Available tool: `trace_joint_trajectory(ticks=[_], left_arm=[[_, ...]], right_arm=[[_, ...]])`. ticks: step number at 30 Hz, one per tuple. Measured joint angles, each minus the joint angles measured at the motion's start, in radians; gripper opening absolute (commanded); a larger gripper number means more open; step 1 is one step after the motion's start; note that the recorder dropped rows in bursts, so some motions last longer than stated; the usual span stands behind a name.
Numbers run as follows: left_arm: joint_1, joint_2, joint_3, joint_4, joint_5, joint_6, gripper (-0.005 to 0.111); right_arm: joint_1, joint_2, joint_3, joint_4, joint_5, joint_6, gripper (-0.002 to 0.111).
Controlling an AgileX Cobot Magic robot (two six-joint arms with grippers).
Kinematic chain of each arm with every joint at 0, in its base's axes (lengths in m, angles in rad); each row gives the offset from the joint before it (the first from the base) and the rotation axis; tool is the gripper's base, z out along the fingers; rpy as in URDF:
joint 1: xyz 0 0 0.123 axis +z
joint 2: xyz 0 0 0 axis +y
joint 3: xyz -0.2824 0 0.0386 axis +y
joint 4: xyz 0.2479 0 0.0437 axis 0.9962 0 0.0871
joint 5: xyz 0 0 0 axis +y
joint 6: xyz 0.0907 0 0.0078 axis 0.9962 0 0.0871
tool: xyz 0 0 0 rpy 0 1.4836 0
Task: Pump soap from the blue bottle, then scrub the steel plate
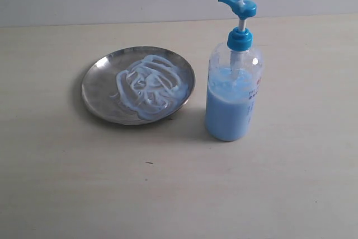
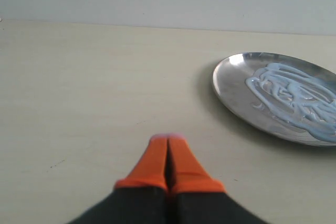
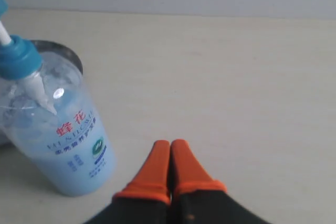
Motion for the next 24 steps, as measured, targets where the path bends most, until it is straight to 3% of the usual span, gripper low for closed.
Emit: trace_joint_trajectory(ticks=[3, 6, 11, 13, 15, 24], left_arm=[[0.000, 0.000, 0.000, 0.000, 0.000, 0.000, 0.000], [0.000, 0.000, 0.000, 0.000, 0.000, 0.000, 0.000], [0.000, 0.000, 0.000, 0.000, 0.000, 0.000, 0.000], [0.000, 0.000, 0.000, 0.000, 0.000, 0.000, 0.000], [0.000, 0.000, 0.000, 0.000, 0.000, 0.000, 0.000], [0.000, 0.000, 0.000, 0.000, 0.000, 0.000, 0.000]], right_arm=[[0.000, 0.026, 0.000, 0.141, 0.030, -0.172, 0.002], [0.000, 0.063, 0.000, 0.304, 0.062, -0.366, 0.012], [0.000, 0.168, 0.000, 0.564, 0.094, -0.651, 0.067], [0.016, 0.206, 0.000, 0.603, 0.085, -0.701, 0.082], [0.071, 0.226, 0.000, 0.614, 0.048, -0.715, 0.088], [0.242, 0.441, 0.026, 0.616, -0.203, -0.589, 0.089]])
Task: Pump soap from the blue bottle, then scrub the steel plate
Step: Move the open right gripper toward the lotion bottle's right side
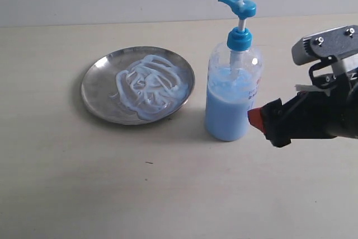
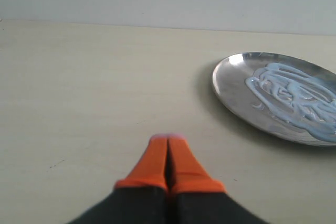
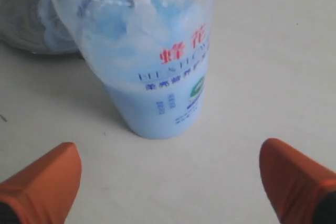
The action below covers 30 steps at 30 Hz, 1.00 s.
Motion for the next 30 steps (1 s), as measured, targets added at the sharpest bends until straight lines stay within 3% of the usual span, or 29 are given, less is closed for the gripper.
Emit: trace_joint_trajectory(ticks=[16, 23, 30], left_arm=[[0.000, 0.000, 0.000, 0.000, 0.000, 0.000, 0.000], [0.000, 0.000, 0.000, 0.000, 0.000, 0.000, 0.000], [0.000, 0.000, 0.000, 0.000, 0.000, 0.000, 0.000]], right_arm=[[0.289, 0.053, 0.231, 0.080, -0.500, 0.008, 0.088], [0.307, 0.053, 0.235, 0.106, -0.668, -0.001, 0.088], [0.307, 0.073, 0.224, 0.070, -0.694, 0.039, 0.088]])
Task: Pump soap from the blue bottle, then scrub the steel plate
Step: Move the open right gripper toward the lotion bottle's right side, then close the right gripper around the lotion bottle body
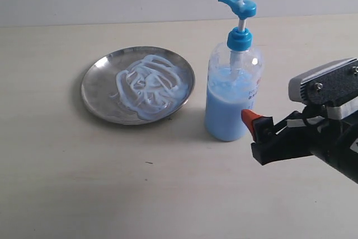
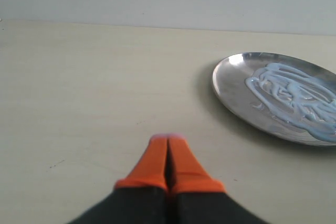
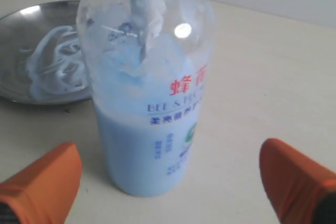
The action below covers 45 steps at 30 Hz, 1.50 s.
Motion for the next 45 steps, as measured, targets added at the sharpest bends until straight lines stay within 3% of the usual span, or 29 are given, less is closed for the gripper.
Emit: trace_joint_trajectory(ticks=[9, 45], left_arm=[[0.000, 0.000, 0.000, 0.000, 0.000, 0.000, 0.000], [0.000, 0.000, 0.000, 0.000, 0.000, 0.000, 0.000]], right_arm=[[0.002, 0.137, -0.103, -0.067, 0.002, 0.086, 0.105], [0.003, 0.516, -0.349, 0.071, -0.146, 0.112, 0.105]])
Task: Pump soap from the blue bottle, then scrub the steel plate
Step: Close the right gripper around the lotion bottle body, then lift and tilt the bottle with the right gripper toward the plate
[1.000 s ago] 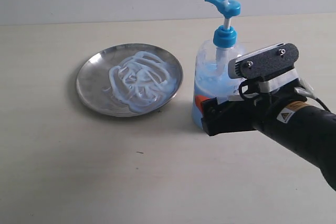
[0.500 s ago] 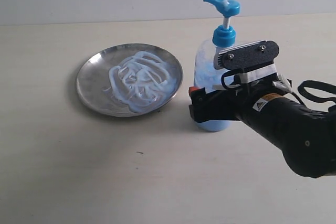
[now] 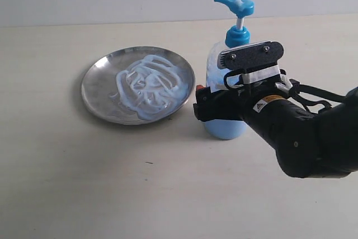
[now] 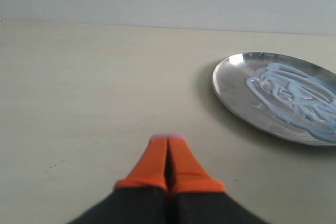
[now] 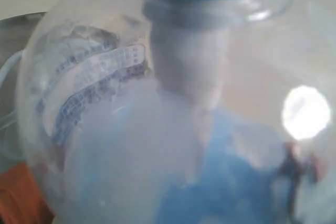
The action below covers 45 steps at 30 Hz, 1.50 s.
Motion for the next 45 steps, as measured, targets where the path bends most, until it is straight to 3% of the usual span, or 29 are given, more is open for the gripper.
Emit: trace_joint_trajectory(ticks=[6, 9, 12, 16, 20, 33, 45], left_arm=[[0.000, 0.000, 0.000, 0.000, 0.000, 0.000, 0.000], [0.000, 0.000, 0.000, 0.000, 0.000, 0.000, 0.000], [0.000, 0.000, 0.000, 0.000, 0.000, 0.000, 0.000], [0.000, 0.000, 0.000, 0.000, 0.000, 0.000, 0.000], [0.000, 0.000, 0.000, 0.000, 0.000, 0.000, 0.000], [0.000, 0.000, 0.000, 0.000, 0.000, 0.000, 0.000], [0.000, 0.000, 0.000, 0.000, 0.000, 0.000, 0.000]], right_arm=[[0.000, 0.039, -0.034, 0.036, -0.039, 0.000, 0.103], [0.000, 0.060, -0.038, 0.059, -0.061, 0.000, 0.094], [0.000, 0.072, -0.039, 0.063, -0.077, 0.000, 0.073], [0.002, 0.077, -0.039, 0.065, -0.090, 0.002, 0.031], [0.002, 0.079, -0.039, 0.049, -0.094, 0.004, 0.000], [0.002, 0.068, -0.039, -0.082, -0.056, -0.007, 0.000], [0.002, 0.032, -0.048, -0.050, 0.005, -0.227, 0.000]])
